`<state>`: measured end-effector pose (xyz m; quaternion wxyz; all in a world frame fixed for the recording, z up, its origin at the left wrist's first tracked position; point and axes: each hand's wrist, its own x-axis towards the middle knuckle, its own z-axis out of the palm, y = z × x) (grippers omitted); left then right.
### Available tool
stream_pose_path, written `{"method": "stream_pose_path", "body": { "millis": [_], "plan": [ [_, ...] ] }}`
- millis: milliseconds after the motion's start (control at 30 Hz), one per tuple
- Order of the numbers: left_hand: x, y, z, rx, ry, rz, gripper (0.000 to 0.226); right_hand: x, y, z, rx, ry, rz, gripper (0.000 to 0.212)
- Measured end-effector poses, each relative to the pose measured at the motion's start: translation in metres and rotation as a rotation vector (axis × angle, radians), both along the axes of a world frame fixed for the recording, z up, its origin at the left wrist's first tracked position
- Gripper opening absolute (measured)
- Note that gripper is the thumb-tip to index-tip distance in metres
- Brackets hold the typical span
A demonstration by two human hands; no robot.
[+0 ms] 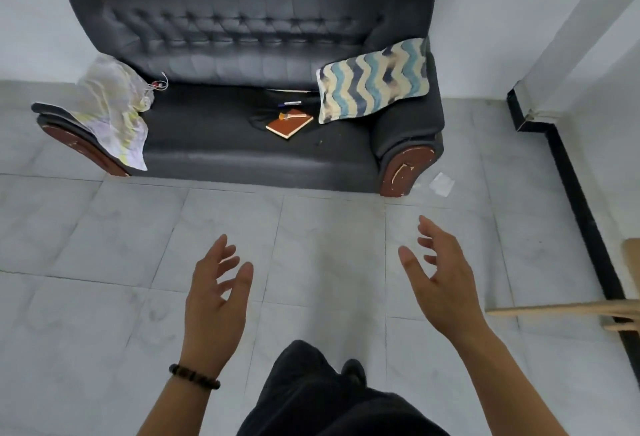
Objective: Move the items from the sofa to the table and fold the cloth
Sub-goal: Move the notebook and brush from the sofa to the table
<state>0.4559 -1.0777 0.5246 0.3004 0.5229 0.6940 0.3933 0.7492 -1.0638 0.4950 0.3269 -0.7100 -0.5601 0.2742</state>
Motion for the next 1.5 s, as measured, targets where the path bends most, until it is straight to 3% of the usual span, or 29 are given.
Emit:
{"method": "stream_pose_path", "body": {
  "millis": [333, 700, 900, 1067, 1300, 1500],
  "plan": [
    [-0.023, 0.258, -0.061, -0.116, -0.103, 0.065, 0.056, -0.033, 0.266, -0.032, -0.162, -0.064, 0.068, 0.065],
    [-0.025, 0.609, -0.025, -0.064, -0.024, -0.185, 0.058, -0.041, 0.533, -0.005, -0.123, -0.021, -0.07, 0.057],
    [-0.02, 0.72, -0.06, -0.143, -0.008, -0.156, 0.055, -0.046, 0.658, -0.046, -0.198, 0.037, -0.025, 0.054],
    [-0.031, 0.785, -0.093, -0.223, 0.014, -0.107, 0.055, -0.068, 0.768, -0.085, -0.263, -0.006, 0.171, 0.053],
    [-0.056, 0.866, -0.188, -0.429, 0.046, -0.063, 0.05, -0.119, 0.886, -0.165, -0.33, -0.075, 0.331, 0.045],
    [-0.074, 0.921, -0.356, -0.543, 0.047, 0.005, 0.045, -0.165, 0.952, -0.336, -0.36, -0.171, 0.42, 0.041]
  ]
}}
